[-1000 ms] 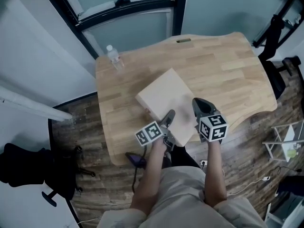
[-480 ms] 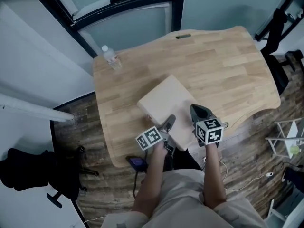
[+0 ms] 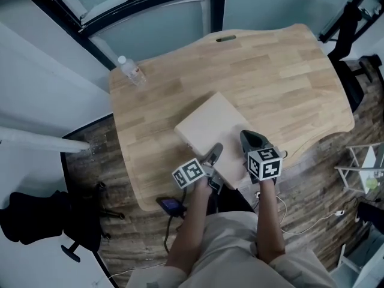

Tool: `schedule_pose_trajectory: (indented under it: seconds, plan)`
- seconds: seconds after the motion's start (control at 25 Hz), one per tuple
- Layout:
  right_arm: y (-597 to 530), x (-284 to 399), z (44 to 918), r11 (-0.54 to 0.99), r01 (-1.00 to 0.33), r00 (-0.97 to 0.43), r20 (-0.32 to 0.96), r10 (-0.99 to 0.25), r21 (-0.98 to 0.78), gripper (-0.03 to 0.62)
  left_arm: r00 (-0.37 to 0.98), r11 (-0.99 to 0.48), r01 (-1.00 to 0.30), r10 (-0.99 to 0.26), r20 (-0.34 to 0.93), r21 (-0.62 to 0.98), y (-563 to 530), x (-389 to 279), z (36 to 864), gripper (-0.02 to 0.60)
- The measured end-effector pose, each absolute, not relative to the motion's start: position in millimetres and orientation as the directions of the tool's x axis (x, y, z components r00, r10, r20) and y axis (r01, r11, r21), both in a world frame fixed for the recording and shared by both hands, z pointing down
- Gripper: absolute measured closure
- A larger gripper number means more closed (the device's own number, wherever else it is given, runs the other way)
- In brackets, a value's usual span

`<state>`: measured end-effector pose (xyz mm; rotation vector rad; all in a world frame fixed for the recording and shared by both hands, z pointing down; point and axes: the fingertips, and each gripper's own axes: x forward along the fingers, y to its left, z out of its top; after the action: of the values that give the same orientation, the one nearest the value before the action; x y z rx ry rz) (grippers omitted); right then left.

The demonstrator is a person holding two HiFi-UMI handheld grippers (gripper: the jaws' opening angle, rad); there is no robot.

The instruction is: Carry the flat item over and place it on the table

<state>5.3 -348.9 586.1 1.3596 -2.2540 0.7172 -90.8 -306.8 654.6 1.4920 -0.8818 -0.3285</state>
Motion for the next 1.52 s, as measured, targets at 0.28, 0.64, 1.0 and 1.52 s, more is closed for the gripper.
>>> schedule_pose_trajectory:
  seconds: [0.28,0.64,1.0,1.52]
  plan:
    - [-356,1,609,0.401,-0.891,-0.438,0.627,-0.644,-0.211,0.592,0.659,0.134,-0.287,-0.691,0.297,0.949,-312,-89,667,0.295]
    - [-349,-11,654,0.458,-0.879,-0.394,0.743,-0.541,-0.133,0.592,0.669,0.136,-0.273,-0.685,0.289,0.952,-315,-89,676,0.293]
    - [-352,-10,660,0.457,-0.884,-0.370,0.743,-0.557,-0.097,0.592,0.681,0.126,-0.247,-0.683,0.264,0.961,-317,-87,682,0.293]
    - [-355,-17,659,0.442,-0.895,-0.335,0.738,-0.585,-0.056,0.592,0.670,0.171,-0.266,-0.675,0.309,0.949,-310,-95,686,0.272]
